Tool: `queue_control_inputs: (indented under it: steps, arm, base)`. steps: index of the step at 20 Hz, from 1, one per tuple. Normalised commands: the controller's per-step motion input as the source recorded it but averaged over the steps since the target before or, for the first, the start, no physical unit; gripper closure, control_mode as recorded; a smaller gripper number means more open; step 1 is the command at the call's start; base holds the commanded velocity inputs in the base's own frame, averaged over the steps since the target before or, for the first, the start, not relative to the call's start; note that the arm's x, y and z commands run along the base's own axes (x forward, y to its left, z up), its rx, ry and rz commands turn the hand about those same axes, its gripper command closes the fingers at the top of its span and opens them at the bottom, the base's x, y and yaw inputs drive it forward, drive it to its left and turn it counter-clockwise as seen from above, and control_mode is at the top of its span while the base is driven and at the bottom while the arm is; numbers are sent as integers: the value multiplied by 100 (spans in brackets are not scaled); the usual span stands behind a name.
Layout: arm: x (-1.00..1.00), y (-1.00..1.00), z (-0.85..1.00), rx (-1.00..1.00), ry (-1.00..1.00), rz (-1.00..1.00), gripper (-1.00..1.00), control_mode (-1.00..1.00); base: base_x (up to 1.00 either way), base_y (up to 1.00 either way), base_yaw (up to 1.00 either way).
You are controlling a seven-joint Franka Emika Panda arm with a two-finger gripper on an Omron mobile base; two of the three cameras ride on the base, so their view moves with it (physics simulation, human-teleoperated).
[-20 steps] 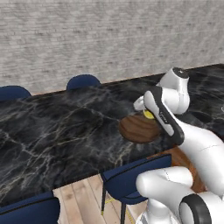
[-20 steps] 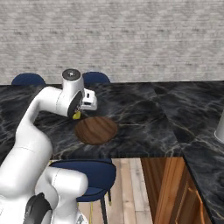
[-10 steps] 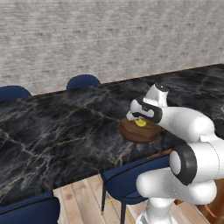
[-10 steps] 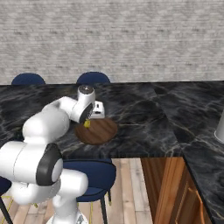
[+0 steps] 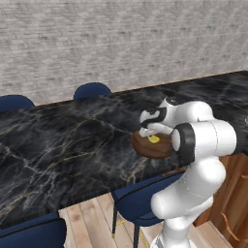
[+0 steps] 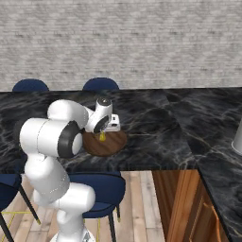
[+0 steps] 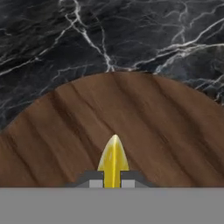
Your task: There is a bowl on the dining counter. Grab a lemon wedge from the fridge and place it in the bowl. Then get the liquor bottle and glass cup from the cabinet and place them next to the bowl.
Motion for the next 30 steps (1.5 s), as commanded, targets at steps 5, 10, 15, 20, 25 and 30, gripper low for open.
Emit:
queue_control_inputs:
  steps: [5, 10, 15, 20, 25, 30]
  arm:
    - [47, -1, -62, -4, 7, 4, 100, -100]
    - [15, 0, -33, -4, 4, 2, -100, -100]
    - [-25, 0, 52, 0, -6, 4, -100, -100]
    - [-61, 8, 100, 0, -10, 6, -100, -100]
    - [-60, 32, 100, 0, 0, 1, -100, -100]
    - [-56, 28, 100, 0, 15, 0, -100, -100]
  base:
    - [0, 0, 0]
    - [0, 0, 0]
    - [0, 0, 0]
    - [0, 0, 0]
    - [0, 0, 0]
    - [0, 0, 0]
